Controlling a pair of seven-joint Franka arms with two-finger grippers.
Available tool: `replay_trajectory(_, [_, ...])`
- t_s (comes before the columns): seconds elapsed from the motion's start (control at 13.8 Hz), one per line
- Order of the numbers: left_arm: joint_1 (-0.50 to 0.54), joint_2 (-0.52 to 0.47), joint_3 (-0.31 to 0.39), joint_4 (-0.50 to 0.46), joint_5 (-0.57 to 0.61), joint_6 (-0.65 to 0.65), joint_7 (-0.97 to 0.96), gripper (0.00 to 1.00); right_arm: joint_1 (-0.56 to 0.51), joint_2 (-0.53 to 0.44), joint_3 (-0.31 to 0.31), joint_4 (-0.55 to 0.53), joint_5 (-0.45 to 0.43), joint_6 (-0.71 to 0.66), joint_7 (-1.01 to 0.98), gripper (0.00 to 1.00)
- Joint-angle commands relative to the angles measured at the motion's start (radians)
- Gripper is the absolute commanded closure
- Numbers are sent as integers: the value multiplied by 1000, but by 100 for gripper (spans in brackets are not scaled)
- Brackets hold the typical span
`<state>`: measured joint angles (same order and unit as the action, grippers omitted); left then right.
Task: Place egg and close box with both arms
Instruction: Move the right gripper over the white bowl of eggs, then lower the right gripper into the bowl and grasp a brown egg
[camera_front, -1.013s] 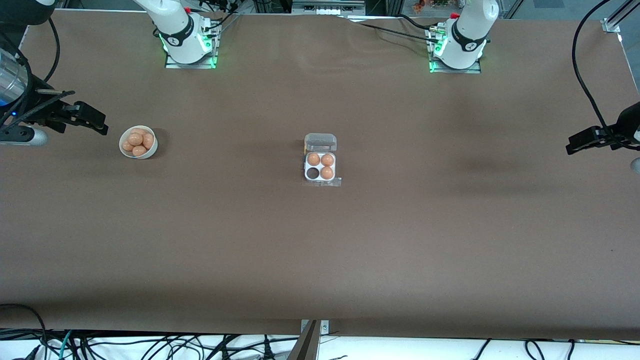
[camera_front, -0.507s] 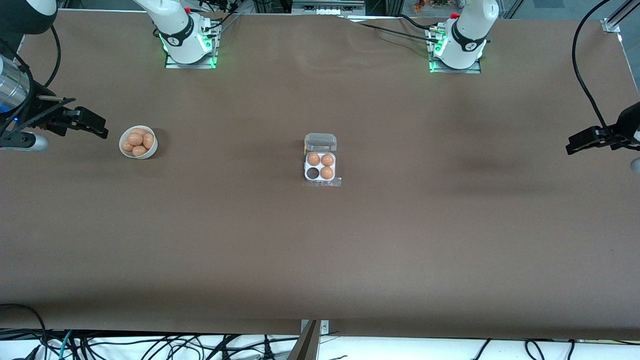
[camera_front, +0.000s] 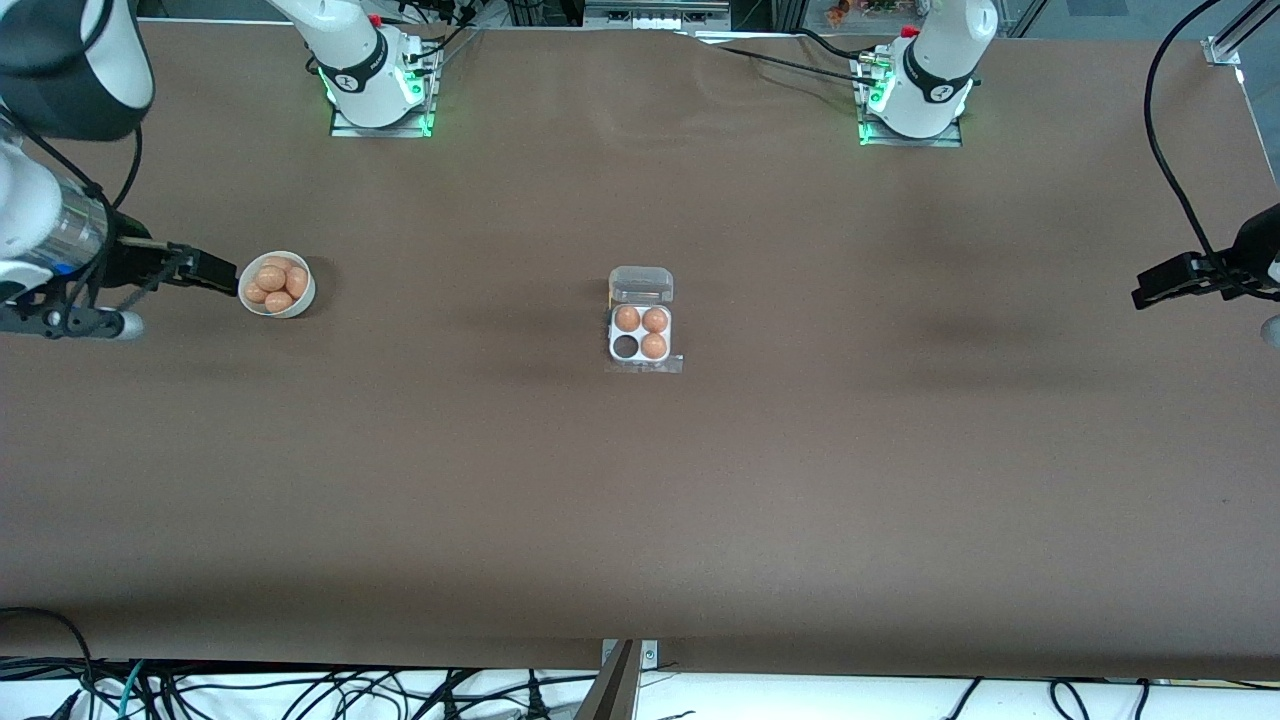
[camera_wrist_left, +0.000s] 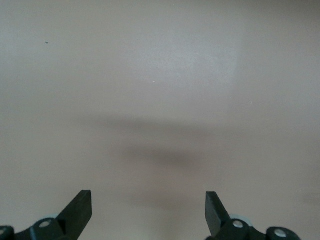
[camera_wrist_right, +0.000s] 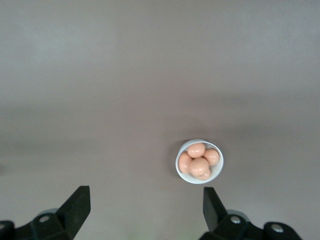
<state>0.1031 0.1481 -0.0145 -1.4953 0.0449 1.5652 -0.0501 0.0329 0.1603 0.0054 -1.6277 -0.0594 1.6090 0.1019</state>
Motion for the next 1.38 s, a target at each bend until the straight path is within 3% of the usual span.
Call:
replay_trajectory(0.0, [3,7,-5,27,13,-19,10,0,-5,45,2,0,-72,-27,59,0])
replay_trajectory(0.36, [3,7,-5,27,15,-19,9,0,5,58,4,-147,-215,69,139,0])
replay_trajectory(0.72, [1,7,-7,27,13,-19,6,0,5,12,4,-499,-255,350,320,0])
replay_trajectory(1.01, [1,7,-7,27,12,-19,3,0,5,-16,10,-618,-328,351,326,0])
replay_trajectory(1.3, [0,7,-9,27,13,-19,1,0,4,14,10,-644,-356,338,328,0])
